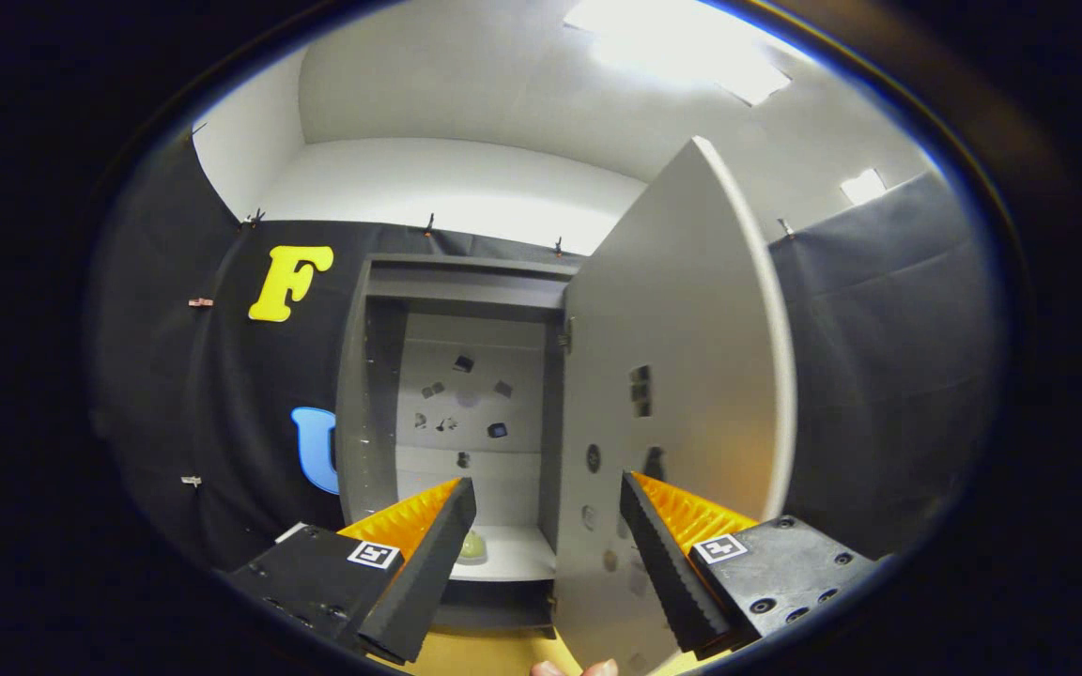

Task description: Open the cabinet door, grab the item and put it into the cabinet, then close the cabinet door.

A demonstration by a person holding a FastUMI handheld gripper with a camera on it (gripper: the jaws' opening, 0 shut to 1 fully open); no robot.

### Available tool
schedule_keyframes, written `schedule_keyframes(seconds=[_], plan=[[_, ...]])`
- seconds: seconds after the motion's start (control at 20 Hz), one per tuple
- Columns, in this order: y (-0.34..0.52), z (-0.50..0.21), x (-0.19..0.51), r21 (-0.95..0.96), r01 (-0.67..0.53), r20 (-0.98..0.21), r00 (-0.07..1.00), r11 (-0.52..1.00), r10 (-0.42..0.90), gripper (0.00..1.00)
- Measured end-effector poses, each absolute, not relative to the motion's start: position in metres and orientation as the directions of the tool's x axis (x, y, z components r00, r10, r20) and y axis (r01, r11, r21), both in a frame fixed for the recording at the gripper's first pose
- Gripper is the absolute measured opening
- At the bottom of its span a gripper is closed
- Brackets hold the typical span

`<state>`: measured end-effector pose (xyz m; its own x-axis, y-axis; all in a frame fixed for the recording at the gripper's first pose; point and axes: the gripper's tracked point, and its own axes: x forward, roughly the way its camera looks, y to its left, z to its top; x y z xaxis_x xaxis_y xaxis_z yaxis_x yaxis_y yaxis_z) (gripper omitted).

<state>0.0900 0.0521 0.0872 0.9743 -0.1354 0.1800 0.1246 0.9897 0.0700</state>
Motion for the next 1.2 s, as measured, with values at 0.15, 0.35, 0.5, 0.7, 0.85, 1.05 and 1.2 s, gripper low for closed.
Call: schedule_keyframes(seconds=[0.15, 0.35, 0.5, 0.7, 0.85, 1.05, 1.2], plan=[[0.009, 0.091, 0.051, 0.05, 0.201, 0.182, 0.961, 0.978, -0.206, 0.97], [-0.038, 0.086, 0.013, 0.04, 0.283, 0.158, 0.945, 0.958, -0.285, 0.97], [-0.085, 0.064, 0.003, 0.023, 0.367, 0.113, 0.923, 0.93, -0.367, 0.97], [-0.141, 0.019, 0.023, 0.018, 0.442, 0.039, 0.896, 0.897, -0.442, 0.97], [-0.161, -0.026, 0.052, 0.046, 0.447, -0.052, 0.894, 0.893, -0.445, 0.98], [-0.155, -0.067, 0.082, 0.123, 0.415, -0.137, 0.907, 0.902, -0.399, 0.99], [-0.138, -0.076, 0.091, 0.185, 0.368, -0.157, 0.926, 0.911, -0.343, 0.98]])
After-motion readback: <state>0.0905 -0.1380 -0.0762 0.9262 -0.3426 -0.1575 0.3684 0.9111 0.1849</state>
